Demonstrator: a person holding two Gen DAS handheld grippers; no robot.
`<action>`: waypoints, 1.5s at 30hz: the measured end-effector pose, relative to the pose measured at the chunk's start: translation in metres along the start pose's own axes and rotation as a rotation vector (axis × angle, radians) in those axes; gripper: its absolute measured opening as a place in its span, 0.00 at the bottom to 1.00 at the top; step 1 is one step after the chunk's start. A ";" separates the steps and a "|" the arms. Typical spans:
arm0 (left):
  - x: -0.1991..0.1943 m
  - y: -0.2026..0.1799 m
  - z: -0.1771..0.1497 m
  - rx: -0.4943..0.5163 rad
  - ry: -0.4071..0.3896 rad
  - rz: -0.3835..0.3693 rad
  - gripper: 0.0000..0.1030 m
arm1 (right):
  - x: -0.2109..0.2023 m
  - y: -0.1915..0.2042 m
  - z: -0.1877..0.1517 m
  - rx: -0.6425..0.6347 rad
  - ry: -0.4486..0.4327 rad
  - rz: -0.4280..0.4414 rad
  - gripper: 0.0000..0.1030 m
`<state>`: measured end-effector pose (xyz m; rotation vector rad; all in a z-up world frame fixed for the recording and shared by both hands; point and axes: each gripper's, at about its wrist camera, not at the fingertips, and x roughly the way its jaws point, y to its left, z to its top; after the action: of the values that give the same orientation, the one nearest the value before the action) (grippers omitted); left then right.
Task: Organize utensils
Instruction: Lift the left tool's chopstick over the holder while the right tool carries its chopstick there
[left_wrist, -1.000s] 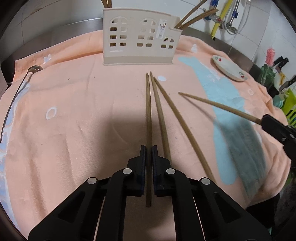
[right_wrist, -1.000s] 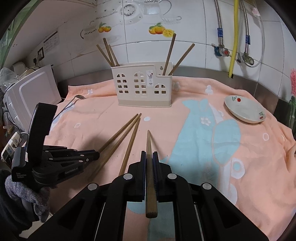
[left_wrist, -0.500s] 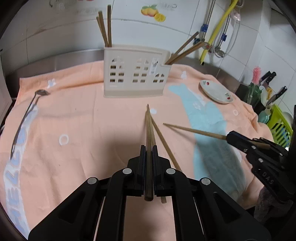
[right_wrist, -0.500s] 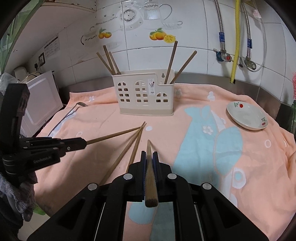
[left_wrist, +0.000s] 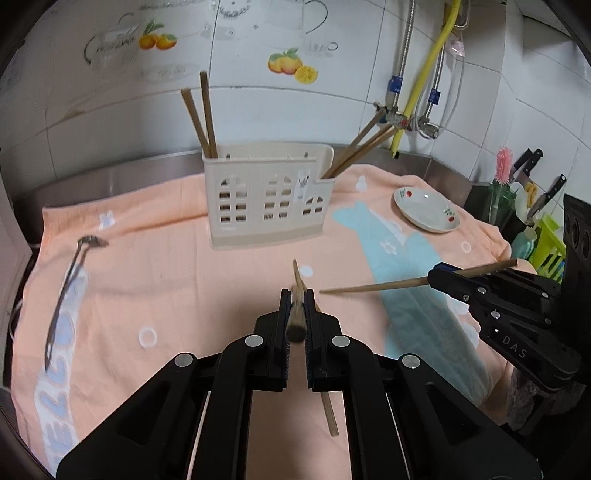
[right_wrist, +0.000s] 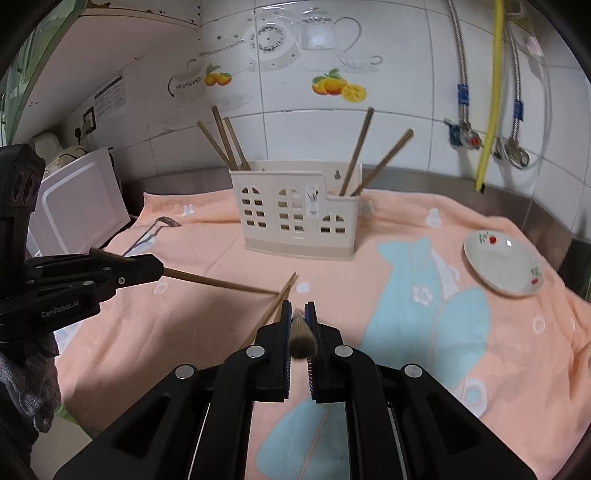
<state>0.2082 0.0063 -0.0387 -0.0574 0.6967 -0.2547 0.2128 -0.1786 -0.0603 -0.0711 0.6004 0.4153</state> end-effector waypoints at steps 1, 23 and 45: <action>0.000 0.000 0.004 0.005 -0.003 0.000 0.05 | 0.001 0.000 0.005 -0.006 -0.002 0.003 0.07; -0.043 0.001 0.120 0.095 -0.159 0.037 0.05 | -0.020 -0.019 0.158 -0.114 -0.082 0.016 0.07; 0.019 0.051 0.193 -0.044 -0.203 0.115 0.05 | 0.048 -0.046 0.182 -0.089 0.017 -0.023 0.07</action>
<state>0.3567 0.0449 0.0905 -0.0838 0.5017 -0.1212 0.3645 -0.1702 0.0607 -0.1668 0.5968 0.4190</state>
